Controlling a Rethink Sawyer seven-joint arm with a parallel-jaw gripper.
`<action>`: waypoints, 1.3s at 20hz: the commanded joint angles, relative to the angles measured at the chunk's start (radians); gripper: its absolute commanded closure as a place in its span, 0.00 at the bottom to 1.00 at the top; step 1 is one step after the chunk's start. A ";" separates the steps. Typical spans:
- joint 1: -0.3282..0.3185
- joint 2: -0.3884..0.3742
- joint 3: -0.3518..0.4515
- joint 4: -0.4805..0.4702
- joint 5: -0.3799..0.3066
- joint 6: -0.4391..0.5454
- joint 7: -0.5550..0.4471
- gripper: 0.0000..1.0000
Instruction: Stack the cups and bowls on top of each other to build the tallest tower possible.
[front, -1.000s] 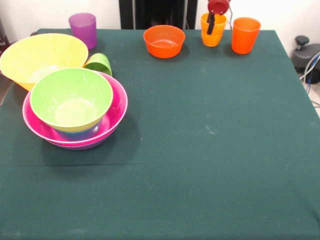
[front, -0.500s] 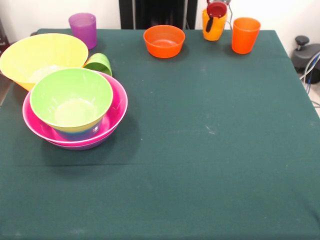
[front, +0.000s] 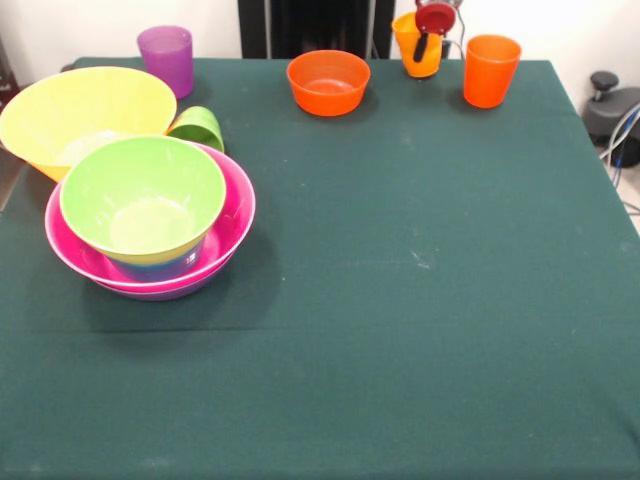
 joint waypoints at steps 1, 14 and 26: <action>0.004 -0.040 0.013 -0.082 0.073 0.074 0.124 1.00; -0.129 -0.086 -0.108 -0.191 -0.049 0.209 -0.056 1.00; -0.301 0.028 -0.108 -0.366 -0.178 0.207 -0.107 1.00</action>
